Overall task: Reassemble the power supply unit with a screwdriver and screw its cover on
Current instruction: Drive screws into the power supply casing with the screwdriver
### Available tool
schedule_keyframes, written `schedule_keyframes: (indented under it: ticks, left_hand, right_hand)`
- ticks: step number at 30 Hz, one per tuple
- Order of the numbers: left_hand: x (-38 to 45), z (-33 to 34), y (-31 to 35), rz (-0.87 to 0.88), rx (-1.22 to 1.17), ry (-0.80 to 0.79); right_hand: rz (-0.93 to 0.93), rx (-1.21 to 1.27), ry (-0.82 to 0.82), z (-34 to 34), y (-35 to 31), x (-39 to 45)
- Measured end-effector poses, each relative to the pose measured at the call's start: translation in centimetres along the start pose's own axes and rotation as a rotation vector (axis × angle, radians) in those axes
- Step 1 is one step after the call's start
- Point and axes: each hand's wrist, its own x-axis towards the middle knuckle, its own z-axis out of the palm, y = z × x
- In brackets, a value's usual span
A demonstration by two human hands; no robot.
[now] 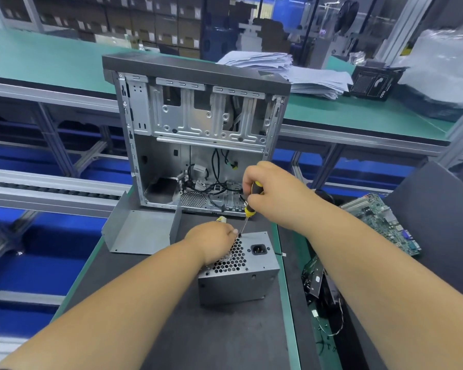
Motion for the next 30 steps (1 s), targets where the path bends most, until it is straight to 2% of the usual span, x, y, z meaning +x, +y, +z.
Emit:
schedule_keyframes:
  ticks: [3,5,6,8,11,15,19,23,25,28,30]
  left_hand:
    - [-0.2,-0.1,-0.2,-0.008,-0.075,-0.007]
    - [-0.5,-0.1,-0.3,-0.003,-0.255,0.023]
    - [-0.7,-0.1,-0.4,0.016,-0.396,0.048]
    - [-1.2,0.1,-0.4,0.093,-0.610,0.110]
    - [-1.4,0.8,-0.6,0.127,-0.555,0.190]
    - [-1.3,1.1,-0.4,0.110,-0.471,0.291]
    - [-1.4,1.2,0.0,0.050,-0.496,0.327]
    - [-1.4,1.4,0.1,0.002,-0.495,0.369]
    - [-1.4,1.4,0.1,0.014,-0.471,0.373]
    - [-1.5,1.4,0.3,0.050,-0.449,0.378]
    - [-1.6,1.5,0.4,0.055,-0.446,0.385]
  right_hand:
    - [-0.012,-0.340,0.083,0.7,-0.4,0.3]
    - [-0.025,-0.530,0.131,0.6,-0.5,0.8]
    - [-0.038,-0.514,0.127,0.6,-0.7,0.9]
    - [-0.053,-0.315,0.064,0.5,-0.7,1.0]
    - [-0.021,-0.061,-0.017,0.6,-0.8,0.3]
    - [-0.020,-0.149,0.092,1.2,-0.6,0.0]
    - [0.008,-0.020,0.106,1.0,0.4,0.0]
    - [0.007,0.100,0.049,0.7,0.7,-0.7]
    - [0.005,0.072,0.045,1.0,0.9,-1.0]
    - [0.032,-0.080,0.127,1.6,1.0,-1.1]
    - [0.064,-0.081,0.177,1.7,1.0,-0.9]
